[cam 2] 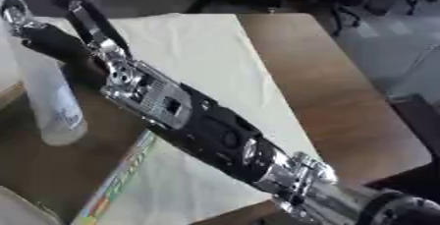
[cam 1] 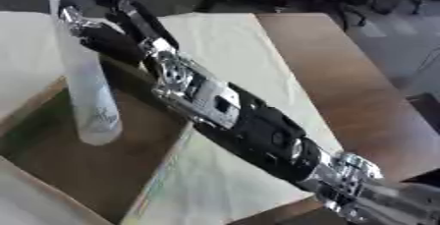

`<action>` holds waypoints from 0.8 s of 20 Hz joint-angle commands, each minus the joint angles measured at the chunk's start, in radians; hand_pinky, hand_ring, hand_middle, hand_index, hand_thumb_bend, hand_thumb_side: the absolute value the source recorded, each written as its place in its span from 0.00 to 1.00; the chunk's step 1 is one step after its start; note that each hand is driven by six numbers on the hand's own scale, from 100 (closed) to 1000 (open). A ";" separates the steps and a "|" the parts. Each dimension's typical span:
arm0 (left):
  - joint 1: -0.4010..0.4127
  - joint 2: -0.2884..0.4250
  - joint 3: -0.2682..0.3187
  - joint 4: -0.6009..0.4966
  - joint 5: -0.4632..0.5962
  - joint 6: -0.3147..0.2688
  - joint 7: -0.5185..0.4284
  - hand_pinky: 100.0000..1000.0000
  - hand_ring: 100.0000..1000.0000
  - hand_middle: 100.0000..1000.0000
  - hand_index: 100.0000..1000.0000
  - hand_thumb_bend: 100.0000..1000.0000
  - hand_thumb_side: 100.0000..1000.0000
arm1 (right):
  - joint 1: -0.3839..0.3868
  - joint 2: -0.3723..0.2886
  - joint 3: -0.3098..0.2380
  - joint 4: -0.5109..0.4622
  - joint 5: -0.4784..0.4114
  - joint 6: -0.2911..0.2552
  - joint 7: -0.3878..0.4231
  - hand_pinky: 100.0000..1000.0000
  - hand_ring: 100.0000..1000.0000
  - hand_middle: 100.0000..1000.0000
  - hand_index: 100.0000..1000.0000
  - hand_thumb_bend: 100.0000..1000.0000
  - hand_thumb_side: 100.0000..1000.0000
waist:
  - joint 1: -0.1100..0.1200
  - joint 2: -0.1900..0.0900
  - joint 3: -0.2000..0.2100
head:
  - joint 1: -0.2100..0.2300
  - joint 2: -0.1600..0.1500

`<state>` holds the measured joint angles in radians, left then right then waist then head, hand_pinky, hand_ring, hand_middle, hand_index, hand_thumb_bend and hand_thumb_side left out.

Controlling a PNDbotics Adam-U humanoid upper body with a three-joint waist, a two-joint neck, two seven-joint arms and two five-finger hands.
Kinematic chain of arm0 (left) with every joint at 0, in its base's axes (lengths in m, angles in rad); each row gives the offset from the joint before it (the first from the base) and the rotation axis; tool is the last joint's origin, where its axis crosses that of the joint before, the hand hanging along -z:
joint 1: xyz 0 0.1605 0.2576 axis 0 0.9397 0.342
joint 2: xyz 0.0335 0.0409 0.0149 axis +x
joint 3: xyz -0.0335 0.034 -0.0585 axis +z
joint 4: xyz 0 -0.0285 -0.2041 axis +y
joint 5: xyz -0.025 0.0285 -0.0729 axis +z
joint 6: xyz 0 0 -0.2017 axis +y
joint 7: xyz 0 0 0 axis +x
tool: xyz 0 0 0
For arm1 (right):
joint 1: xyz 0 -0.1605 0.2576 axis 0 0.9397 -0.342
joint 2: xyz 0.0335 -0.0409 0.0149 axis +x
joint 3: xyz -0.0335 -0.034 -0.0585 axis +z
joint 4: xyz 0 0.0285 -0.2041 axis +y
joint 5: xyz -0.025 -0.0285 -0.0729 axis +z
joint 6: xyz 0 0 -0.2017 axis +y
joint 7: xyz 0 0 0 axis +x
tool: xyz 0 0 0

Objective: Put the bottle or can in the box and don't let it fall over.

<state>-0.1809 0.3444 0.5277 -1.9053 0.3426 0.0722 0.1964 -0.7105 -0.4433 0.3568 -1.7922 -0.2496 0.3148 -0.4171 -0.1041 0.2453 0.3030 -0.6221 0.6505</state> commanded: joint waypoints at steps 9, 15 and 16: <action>0.061 0.070 -0.002 -0.034 -0.016 0.025 0.010 1.00 1.00 1.00 0.68 0.15 0.61 | 0.088 -0.198 -0.053 -0.206 -0.222 0.030 0.068 1.00 1.00 1.00 0.90 0.00 0.48 | 0.009 -0.125 -0.148 | 0.128 0.083; 0.071 0.081 -0.018 -0.040 -0.020 0.030 0.001 1.00 1.00 1.00 0.68 0.15 0.61 | 0.195 -0.281 -0.137 -0.208 -0.255 -0.099 0.072 1.00 1.00 1.00 0.89 0.00 0.42 | 0.010 -0.138 -0.197 | 0.149 0.074; 0.071 0.081 -0.021 -0.039 -0.021 0.031 -0.002 1.00 1.00 1.00 0.68 0.15 0.61 | 0.210 -0.289 -0.155 -0.208 -0.268 -0.123 0.066 1.00 1.00 1.00 0.87 0.00 0.42 | 0.010 -0.137 -0.202 | 0.150 0.068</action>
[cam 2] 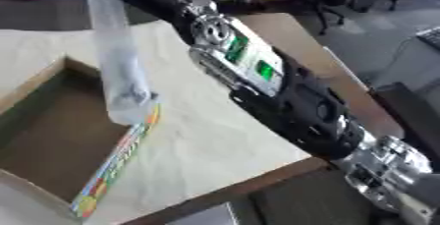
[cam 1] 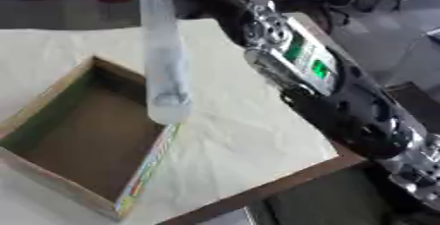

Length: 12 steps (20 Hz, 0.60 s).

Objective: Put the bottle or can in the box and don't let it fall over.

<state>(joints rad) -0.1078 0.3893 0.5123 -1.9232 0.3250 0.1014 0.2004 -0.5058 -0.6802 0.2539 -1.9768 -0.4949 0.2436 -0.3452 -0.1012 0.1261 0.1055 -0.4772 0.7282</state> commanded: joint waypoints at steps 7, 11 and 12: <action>-0.002 0.031 -0.015 -0.009 -0.006 -0.003 -0.028 1.00 1.00 1.00 0.68 0.15 0.61 | -0.028 -0.054 -0.098 -0.023 -0.148 -0.043 -0.076 0.99 1.00 1.00 0.83 0.00 0.43 | 0.016 -0.009 0.001 | -0.016 -0.026; -0.010 0.027 -0.017 -0.007 -0.003 -0.004 -0.032 1.00 1.00 1.00 0.68 0.15 0.60 | -0.118 -0.022 -0.054 -0.023 -0.168 0.013 -0.071 0.98 1.00 1.00 0.83 0.00 0.42 | 0.011 -0.006 0.022 | -0.044 -0.003; -0.012 0.026 -0.018 -0.007 -0.003 -0.003 -0.033 1.00 1.00 1.00 0.68 0.15 0.60 | -0.131 -0.013 -0.045 -0.023 -0.164 0.023 -0.068 0.98 1.00 1.00 0.83 0.00 0.42 | 0.009 -0.006 0.027 | -0.050 0.001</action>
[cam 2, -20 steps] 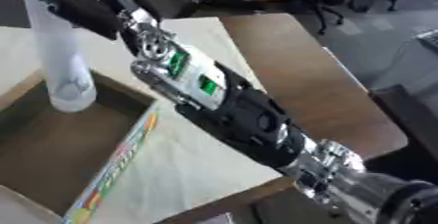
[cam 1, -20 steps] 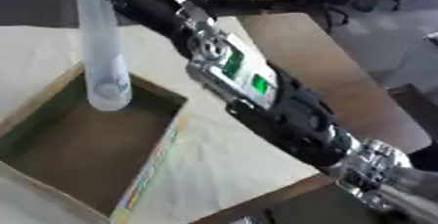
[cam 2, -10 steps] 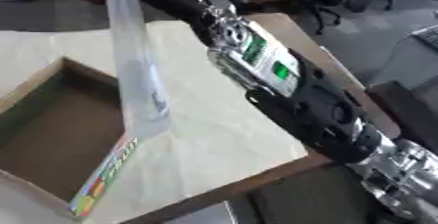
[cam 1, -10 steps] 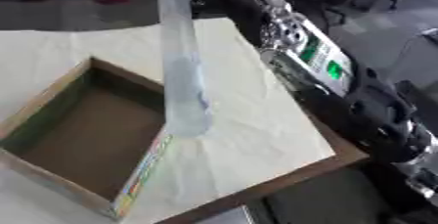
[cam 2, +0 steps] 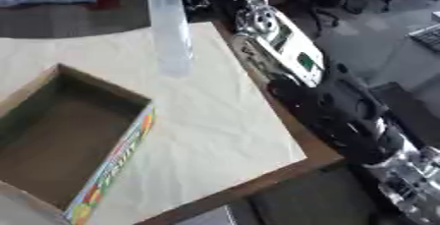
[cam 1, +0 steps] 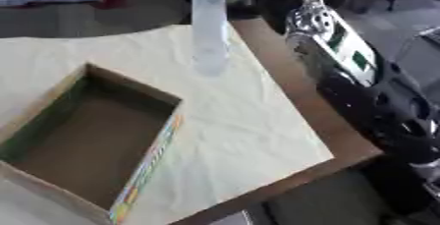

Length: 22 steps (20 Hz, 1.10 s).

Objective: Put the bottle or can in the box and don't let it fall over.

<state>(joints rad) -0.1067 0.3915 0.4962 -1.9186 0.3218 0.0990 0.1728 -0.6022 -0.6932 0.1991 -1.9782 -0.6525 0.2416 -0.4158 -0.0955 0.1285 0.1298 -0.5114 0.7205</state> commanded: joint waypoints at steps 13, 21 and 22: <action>-0.042 0.016 0.000 -0.022 0.005 -0.006 0.005 1.00 1.00 1.00 0.68 0.16 0.60 | -0.064 0.163 0.107 -0.022 0.167 0.093 -0.008 0.98 1.00 1.00 0.83 0.00 0.44 | 0.000 0.029 0.090 | -0.064 0.015; -0.059 0.006 0.005 -0.023 0.009 -0.011 0.011 1.00 1.00 1.00 0.68 0.16 0.59 | -0.058 0.218 0.155 0.022 0.230 0.106 -0.037 0.97 1.00 1.00 0.83 0.00 0.48 | -0.002 0.056 0.114 | -0.068 -0.003; -0.059 0.006 0.005 -0.023 0.008 -0.011 0.011 1.00 1.00 1.00 0.68 0.16 0.59 | -0.056 0.221 0.160 0.030 0.237 0.103 -0.035 0.97 1.00 1.00 0.83 0.00 0.51 | -0.003 0.057 0.114 | -0.067 -0.003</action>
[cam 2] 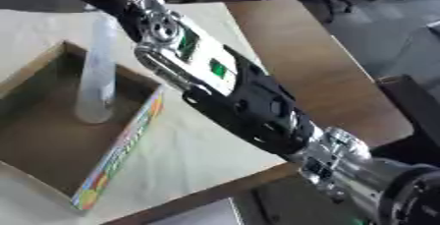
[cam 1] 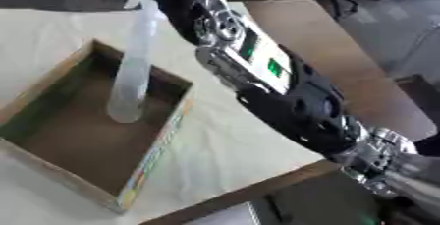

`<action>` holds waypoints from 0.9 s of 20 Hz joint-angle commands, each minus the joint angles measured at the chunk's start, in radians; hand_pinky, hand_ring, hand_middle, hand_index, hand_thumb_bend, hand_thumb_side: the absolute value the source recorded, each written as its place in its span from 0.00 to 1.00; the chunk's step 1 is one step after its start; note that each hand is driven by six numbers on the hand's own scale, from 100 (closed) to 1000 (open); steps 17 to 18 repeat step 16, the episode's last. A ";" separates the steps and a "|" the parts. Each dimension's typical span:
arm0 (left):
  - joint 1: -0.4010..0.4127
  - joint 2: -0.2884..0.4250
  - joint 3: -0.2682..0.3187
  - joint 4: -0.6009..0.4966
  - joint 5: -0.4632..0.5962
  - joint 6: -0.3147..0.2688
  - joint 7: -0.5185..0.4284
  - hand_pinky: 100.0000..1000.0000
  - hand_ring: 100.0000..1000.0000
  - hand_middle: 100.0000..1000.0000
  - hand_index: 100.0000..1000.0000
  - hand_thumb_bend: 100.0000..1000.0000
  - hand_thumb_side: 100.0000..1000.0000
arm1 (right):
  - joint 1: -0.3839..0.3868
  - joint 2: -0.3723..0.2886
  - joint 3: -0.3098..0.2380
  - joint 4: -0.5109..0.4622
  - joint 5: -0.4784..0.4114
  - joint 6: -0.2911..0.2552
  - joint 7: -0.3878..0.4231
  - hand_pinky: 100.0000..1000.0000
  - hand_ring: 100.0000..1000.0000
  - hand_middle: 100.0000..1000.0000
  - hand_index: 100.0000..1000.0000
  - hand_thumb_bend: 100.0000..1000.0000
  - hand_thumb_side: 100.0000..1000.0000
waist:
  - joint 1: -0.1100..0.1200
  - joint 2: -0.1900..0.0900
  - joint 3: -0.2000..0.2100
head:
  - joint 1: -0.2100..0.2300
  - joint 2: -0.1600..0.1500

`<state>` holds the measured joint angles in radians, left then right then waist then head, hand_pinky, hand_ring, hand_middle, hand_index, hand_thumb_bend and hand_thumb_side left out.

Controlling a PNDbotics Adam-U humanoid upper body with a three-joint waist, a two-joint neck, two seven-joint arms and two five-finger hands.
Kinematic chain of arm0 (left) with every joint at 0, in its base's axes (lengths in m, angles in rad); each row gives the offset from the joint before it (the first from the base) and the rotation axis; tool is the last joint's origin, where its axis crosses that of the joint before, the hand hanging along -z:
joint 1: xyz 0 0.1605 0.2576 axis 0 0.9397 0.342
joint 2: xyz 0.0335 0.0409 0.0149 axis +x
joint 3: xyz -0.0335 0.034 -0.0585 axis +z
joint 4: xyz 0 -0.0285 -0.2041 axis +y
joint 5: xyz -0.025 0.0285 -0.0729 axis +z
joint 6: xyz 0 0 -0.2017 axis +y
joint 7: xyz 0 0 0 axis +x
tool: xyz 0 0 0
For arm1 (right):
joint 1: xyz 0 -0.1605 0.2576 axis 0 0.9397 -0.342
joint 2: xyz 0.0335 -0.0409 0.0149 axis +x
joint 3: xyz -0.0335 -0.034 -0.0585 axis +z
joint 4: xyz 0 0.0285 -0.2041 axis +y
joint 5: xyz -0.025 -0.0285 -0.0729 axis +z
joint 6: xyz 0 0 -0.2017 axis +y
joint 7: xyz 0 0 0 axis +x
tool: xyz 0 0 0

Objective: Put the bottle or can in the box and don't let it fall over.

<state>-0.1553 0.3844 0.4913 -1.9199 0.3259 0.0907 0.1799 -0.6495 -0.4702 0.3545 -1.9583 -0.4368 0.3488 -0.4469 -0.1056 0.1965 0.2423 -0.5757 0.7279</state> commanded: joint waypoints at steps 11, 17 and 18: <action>0.002 0.014 0.012 -0.021 -0.003 0.002 0.006 1.00 1.00 1.00 0.68 0.17 0.59 | 0.000 -0.041 -0.040 -0.025 0.018 -0.045 -0.015 0.97 1.00 1.00 0.83 0.00 0.44 | 0.008 -0.020 -0.029 | -0.004 -0.014; 0.019 0.019 0.013 -0.018 -0.006 0.004 0.009 1.00 1.00 1.00 0.68 0.17 0.58 | -0.059 -0.147 -0.142 -0.041 -0.098 -0.198 0.012 0.97 1.00 1.00 0.84 0.00 0.42 | 0.013 -0.042 -0.059 | -0.002 -0.002; 0.019 0.019 0.013 -0.018 -0.006 0.004 0.009 1.00 1.00 1.00 0.68 0.17 0.58 | -0.059 -0.147 -0.142 -0.041 -0.098 -0.198 0.012 0.97 1.00 1.00 0.84 0.00 0.42 | 0.013 -0.042 -0.059 | -0.002 -0.002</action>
